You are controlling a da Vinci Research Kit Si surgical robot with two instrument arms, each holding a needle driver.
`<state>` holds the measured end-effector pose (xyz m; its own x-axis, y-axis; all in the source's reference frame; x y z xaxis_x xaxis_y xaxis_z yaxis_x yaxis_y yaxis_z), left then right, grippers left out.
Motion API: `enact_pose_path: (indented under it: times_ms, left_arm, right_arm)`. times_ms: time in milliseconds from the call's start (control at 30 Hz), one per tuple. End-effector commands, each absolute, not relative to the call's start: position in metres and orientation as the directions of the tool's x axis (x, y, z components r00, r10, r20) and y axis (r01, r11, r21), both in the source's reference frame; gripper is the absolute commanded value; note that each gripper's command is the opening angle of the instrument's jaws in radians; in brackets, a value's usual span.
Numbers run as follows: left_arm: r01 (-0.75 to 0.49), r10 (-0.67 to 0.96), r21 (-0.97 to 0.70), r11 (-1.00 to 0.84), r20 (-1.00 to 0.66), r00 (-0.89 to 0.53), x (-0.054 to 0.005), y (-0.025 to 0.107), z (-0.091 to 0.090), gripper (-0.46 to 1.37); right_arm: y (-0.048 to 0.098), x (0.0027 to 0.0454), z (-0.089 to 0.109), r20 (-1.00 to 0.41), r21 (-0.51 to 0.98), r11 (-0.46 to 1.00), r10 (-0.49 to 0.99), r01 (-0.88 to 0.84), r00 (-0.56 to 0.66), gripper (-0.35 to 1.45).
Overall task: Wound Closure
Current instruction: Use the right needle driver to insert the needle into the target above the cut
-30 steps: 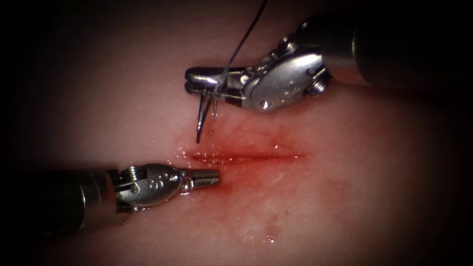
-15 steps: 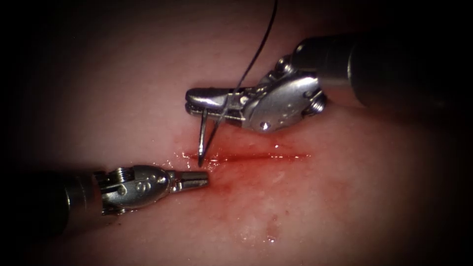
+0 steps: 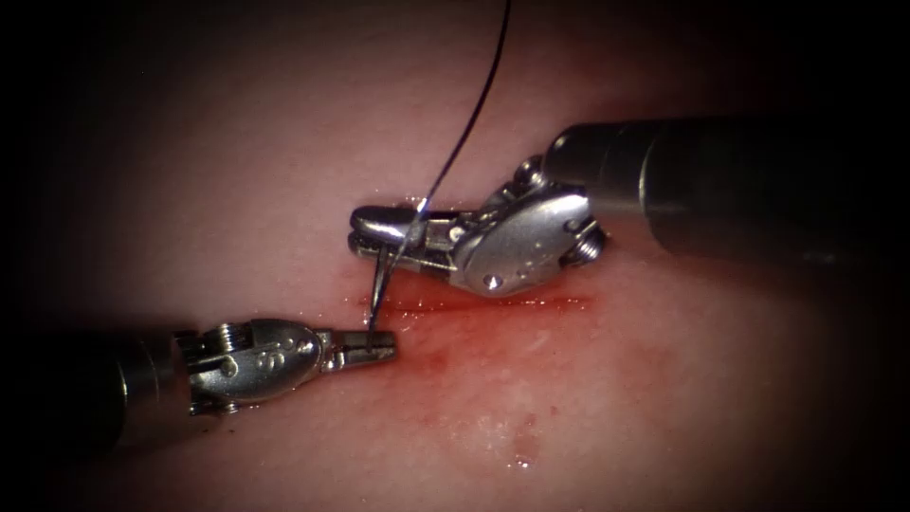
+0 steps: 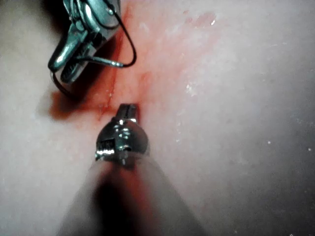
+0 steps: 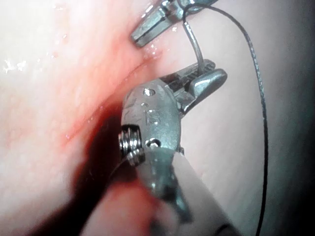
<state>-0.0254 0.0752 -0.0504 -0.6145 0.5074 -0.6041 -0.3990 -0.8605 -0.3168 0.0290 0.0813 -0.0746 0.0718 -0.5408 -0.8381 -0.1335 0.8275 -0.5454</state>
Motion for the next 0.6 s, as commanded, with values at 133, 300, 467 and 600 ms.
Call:
enact_pose_path:
  times_ms: [133,300,467,600]
  left_arm:
    - [-0.399,0.508,-0.317,-0.86,-0.604,-0.614,-0.0254,0.0753,-0.0504,-0.2]
    - [-0.401,0.508,-0.315,-0.86,-0.604,-0.614,-0.0253,0.0753,-0.0504,-0.22]
    - [-0.406,0.509,-0.312,-0.859,-0.603,-0.614,-0.0253,0.0754,-0.0504,-0.23]
    - [-0.411,0.511,-0.308,-0.858,-0.602,-0.614,-0.0255,0.0754,-0.0504,-0.3]
  right_arm:
    - [0.081,0.029,-0.0742,-0.861,-0.509,0.85,-0.503,-0.138,0.075,-0.35]
    - [0.0809,0.029,-0.0741,-0.894,-0.449,0.882,-0.442,-0.146,0.075,-0.35]
    - [0.0807,0.029,-0.0736,-0.913,-0.408,0.901,-0.399,-0.149,0.087,-0.35]
    - [0.0813,0.0289,-0.074,-0.917,-0.399,0.903,-0.39,-0.159,0.088,-0.35]
